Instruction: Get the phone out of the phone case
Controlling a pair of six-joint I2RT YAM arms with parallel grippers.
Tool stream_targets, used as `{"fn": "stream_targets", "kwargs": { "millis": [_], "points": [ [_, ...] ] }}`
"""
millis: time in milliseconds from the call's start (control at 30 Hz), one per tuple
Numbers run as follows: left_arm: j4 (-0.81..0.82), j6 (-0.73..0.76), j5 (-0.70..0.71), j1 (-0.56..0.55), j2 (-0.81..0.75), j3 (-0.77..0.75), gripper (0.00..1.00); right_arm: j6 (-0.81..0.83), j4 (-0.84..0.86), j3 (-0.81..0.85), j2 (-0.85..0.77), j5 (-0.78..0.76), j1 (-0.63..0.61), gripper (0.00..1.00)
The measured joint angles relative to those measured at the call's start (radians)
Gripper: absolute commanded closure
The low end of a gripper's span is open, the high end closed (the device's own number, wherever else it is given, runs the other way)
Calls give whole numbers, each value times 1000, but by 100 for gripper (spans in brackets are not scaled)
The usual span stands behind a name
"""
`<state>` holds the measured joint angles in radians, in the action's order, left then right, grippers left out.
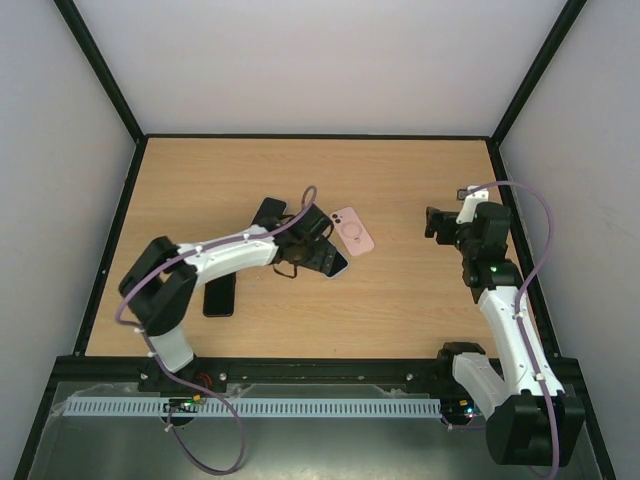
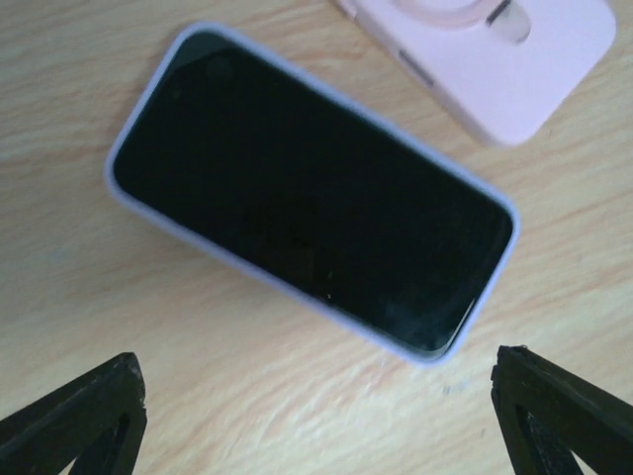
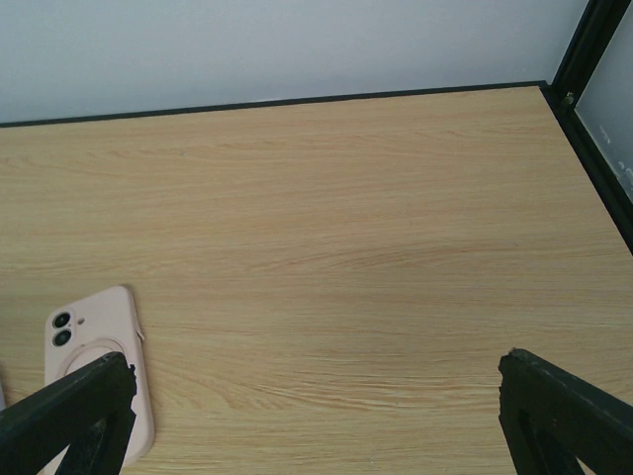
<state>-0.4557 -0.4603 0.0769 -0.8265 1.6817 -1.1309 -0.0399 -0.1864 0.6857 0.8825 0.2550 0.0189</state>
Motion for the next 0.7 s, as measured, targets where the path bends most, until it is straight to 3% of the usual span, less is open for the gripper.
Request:
{"fn": "stream_targets", "kwargs": {
  "millis": [500, 700],
  "points": [
    [-2, -23, -51, 91, 403, -451, 7, 29, -11, -23, 1, 8, 2, 2],
    [-10, -38, -59, 105, 498, -587, 0, 33, -11, -23, 1, 8, 2, 3]
  ]
}}
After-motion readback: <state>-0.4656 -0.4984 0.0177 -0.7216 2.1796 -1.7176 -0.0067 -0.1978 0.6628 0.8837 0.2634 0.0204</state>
